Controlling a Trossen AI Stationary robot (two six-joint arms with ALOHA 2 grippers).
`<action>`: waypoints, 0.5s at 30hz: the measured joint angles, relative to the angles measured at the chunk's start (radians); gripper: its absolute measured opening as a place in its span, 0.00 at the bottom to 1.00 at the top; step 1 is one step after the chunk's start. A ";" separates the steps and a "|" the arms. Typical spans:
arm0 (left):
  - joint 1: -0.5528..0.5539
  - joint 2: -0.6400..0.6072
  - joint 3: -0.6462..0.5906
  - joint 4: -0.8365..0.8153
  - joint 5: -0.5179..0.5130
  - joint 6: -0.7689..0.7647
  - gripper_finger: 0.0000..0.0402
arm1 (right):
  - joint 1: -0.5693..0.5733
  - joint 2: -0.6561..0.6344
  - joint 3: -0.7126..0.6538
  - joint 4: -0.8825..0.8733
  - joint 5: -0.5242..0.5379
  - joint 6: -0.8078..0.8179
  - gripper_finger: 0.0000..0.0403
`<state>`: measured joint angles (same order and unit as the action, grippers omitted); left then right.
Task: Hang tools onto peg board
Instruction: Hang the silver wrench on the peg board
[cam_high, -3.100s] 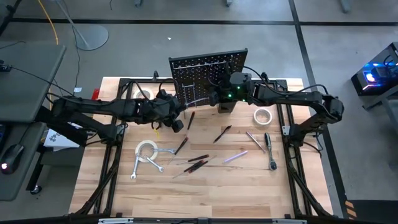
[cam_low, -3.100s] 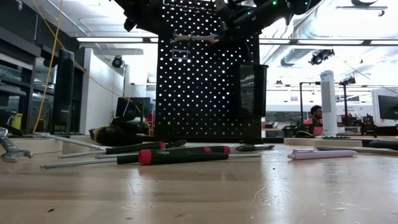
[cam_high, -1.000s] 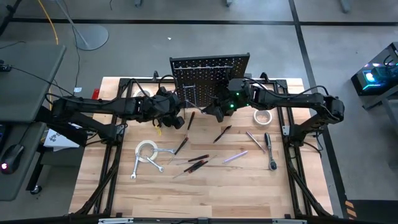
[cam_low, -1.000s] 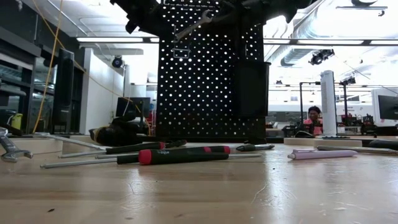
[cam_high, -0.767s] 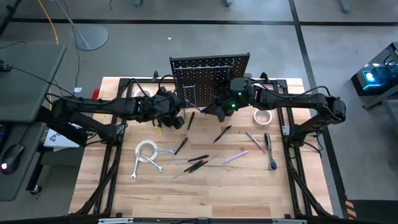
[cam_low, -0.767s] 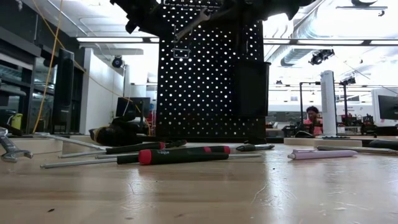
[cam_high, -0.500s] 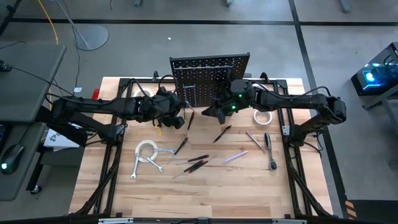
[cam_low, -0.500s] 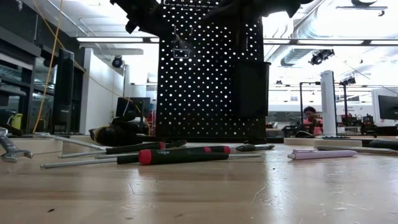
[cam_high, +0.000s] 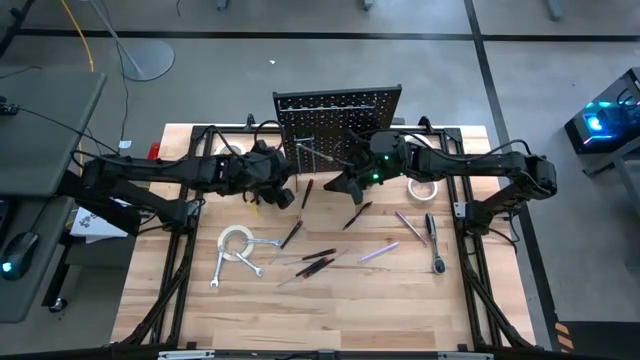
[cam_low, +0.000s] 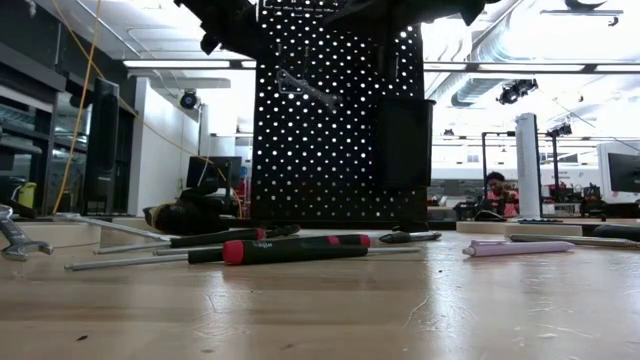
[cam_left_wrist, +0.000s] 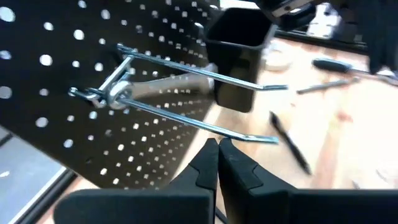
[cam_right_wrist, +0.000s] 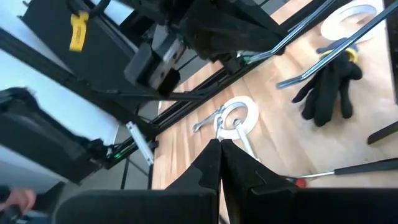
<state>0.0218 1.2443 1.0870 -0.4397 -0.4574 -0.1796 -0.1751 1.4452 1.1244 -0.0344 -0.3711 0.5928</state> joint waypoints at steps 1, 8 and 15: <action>-0.003 -0.014 0.000 -0.028 0.016 -0.001 0.00 | 0.001 0.000 0.000 -0.003 -0.012 -0.009 0.00; -0.027 -0.137 0.000 -0.218 0.026 -0.044 0.00 | 0.001 0.000 0.000 -0.030 -0.049 -0.054 0.00; -0.096 -0.205 -0.007 -0.424 0.166 -0.287 0.00 | 0.001 -0.025 0.000 -0.029 -0.079 -0.123 0.00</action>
<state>-0.0746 1.0393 1.0805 -0.8633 -0.2911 -0.4665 -0.1738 1.4204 1.1244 -0.0638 -0.4497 0.4697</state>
